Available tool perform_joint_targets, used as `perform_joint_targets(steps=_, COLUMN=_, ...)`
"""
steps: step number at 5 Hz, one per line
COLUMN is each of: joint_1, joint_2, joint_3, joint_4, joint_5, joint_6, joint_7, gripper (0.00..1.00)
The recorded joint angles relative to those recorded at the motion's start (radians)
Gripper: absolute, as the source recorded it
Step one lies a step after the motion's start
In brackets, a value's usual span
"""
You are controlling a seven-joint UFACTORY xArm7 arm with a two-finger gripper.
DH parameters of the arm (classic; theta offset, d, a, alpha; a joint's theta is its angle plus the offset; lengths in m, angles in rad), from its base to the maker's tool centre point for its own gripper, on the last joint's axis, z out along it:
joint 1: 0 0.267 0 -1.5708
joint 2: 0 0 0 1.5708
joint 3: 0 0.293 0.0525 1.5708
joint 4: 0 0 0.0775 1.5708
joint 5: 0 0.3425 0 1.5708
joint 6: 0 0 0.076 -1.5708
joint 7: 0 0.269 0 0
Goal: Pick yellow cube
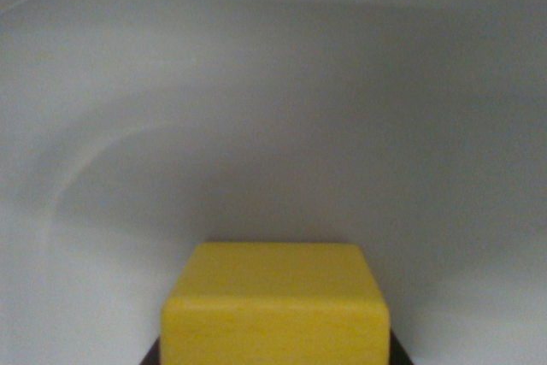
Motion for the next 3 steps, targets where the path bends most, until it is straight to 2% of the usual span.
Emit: perform_joint_targets(steps=3, joint_1=0.0001, joint_2=-0.004, joint_3=0.000, joint_4=0.014, joint_5=0.0003, joint_6=0.018, joint_7=0.001, gripper=1.00)
